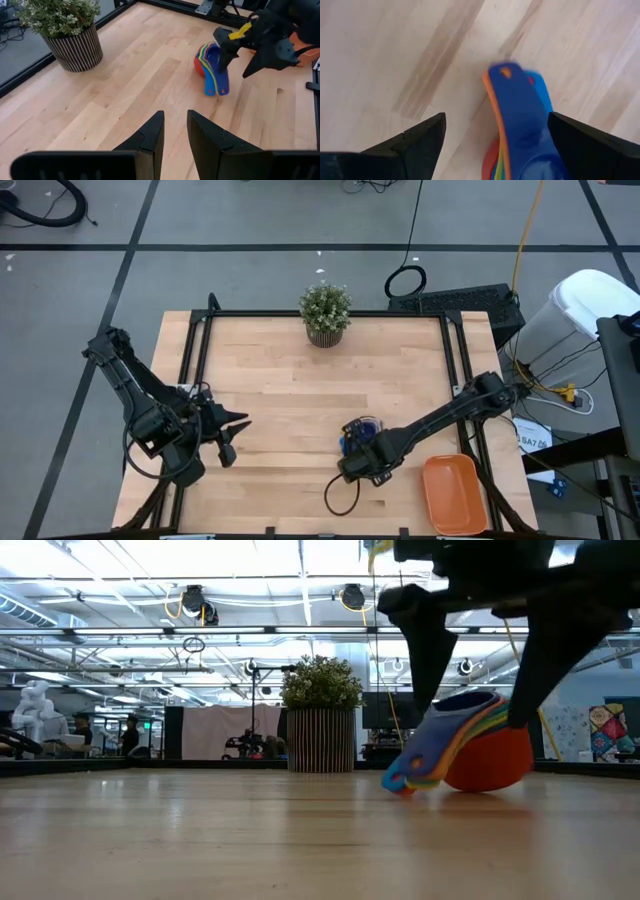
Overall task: Nest measuring cups in basket
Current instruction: Put the nested measuring cups into the orange bin
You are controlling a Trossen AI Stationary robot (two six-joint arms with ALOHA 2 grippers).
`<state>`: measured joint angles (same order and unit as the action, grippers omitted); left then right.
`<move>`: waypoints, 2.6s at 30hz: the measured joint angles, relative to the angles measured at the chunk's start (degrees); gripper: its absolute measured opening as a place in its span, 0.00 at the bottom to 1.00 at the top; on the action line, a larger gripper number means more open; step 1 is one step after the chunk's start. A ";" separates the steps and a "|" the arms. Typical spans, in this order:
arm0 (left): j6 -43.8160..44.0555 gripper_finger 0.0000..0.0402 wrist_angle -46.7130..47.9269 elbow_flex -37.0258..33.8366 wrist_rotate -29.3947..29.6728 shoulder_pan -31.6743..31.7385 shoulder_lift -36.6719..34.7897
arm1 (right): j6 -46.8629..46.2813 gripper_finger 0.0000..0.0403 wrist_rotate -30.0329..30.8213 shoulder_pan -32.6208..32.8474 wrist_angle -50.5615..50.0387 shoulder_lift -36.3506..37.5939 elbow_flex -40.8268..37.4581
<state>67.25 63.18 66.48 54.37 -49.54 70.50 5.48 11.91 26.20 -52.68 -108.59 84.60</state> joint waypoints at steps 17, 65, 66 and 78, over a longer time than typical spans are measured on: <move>0.17 0.22 0.01 0.00 -0.02 0.00 -0.01 | 2.85 0.85 3.29 -0.45 -1.06 0.21 0.54; 1.39 0.22 0.02 0.00 -0.04 -2.71 0.00 | -1.77 0.77 -0.21 -10.09 -0.65 0.28 -4.83; 1.39 0.22 0.02 0.00 -0.04 -2.71 0.00 | -1.76 0.75 -0.21 -10.09 -0.61 0.28 -4.83; 1.39 0.22 0.02 0.00 -0.04 -2.71 0.00 | -1.73 0.39 -0.19 -10.07 -0.65 0.28 -4.83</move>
<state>68.64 63.20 66.48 54.33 -52.25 70.50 3.75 11.73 16.14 -53.33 -108.31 79.77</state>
